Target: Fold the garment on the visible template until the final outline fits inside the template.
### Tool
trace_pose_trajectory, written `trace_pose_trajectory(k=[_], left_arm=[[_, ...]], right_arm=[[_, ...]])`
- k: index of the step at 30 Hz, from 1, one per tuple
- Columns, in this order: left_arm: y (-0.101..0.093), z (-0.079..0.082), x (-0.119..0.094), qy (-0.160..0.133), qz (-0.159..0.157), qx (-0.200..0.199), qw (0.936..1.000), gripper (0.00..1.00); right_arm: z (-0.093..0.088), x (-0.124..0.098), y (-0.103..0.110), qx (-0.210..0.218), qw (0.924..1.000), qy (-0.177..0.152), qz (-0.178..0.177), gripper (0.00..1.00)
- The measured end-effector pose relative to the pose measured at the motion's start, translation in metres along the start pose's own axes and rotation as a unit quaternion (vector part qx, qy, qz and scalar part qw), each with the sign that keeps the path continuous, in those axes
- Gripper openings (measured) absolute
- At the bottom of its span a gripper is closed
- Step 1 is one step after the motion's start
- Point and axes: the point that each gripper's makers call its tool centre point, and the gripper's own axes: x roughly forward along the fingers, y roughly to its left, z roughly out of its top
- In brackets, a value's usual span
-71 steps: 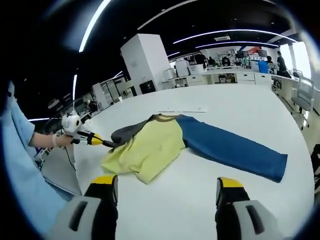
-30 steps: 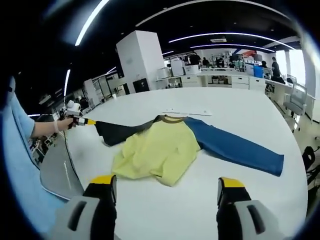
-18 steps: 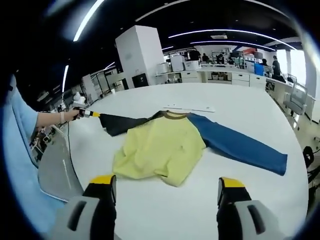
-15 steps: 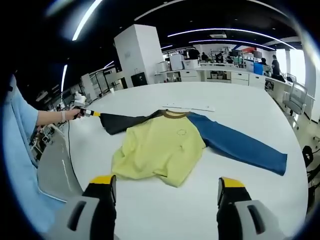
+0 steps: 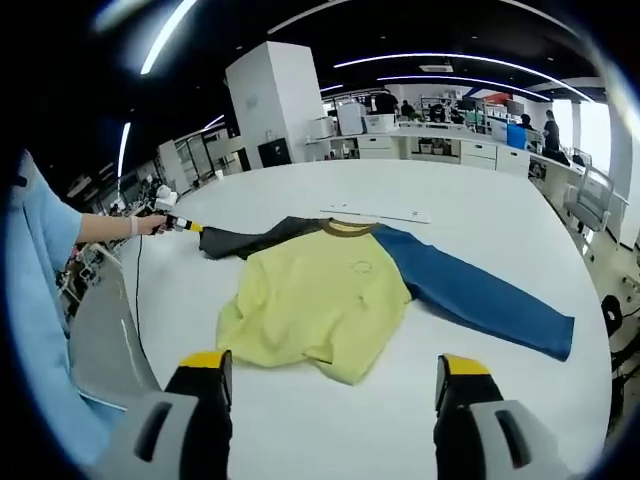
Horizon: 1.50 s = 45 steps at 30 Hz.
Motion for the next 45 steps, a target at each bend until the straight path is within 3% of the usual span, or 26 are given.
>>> trace_pose_trajectory(k=[3, 9, 12, 14, 16, 22, 36, 43, 45], left_arm=[[0.013, -0.001, 0.008, 0.013, 0.008, 0.0, 0.9999, 0.0], [0.02, 0.0, 0.02, 0.029, 0.009, 0.015, 0.9994, 0.0], [0.026, -0.012, 0.024, 0.063, 0.018, 0.033, 0.9973, 0.0], [0.025, -0.012, 0.022, 0.066, 0.018, 0.003, 0.9977, 0.0], [0.024, -0.016, 0.019, 0.075, 0.015, 0.0, 0.9971, 0.0], [0.02, -0.036, 0.004, 0.121, 0.014, 0.025, 0.9923, 0.0], [0.015, -0.05, -0.008, 0.141, 0.01, 0.04, 0.9891, 0.0], [0.016, -0.047, -0.007, 0.129, 0.014, 0.078, 0.9885, 0.0], [0.017, -0.041, -0.007, 0.111, 0.018, 0.083, 0.9902, 0.0]], right_arm=[[0.0, 0.001, -0.003, 0.0, 1.0, 0.004, -0.003, 0.84], [-0.004, 0.005, -0.005, 0.001, 0.9999, 0.015, -0.006, 0.84], [-0.004, 0.008, -0.005, 0.004, 0.9998, 0.019, -0.005, 0.84], [-0.004, 0.011, -0.003, 0.001, 0.9998, 0.022, -0.003, 0.84], [-0.004, 0.014, -0.002, -0.001, 0.9997, 0.023, 0.0, 0.84], [-0.001, 0.02, 0.001, -0.004, 0.9998, 0.019, 0.007, 0.84], [0.002, 0.018, -0.004, -0.013, 0.9998, 0.012, -0.002, 0.93], [-0.002, 0.011, -0.003, -0.008, 0.9999, 0.009, -0.004, 0.93], [-0.003, 0.009, -0.004, -0.007, 0.9999, 0.006, -0.007, 0.93]])
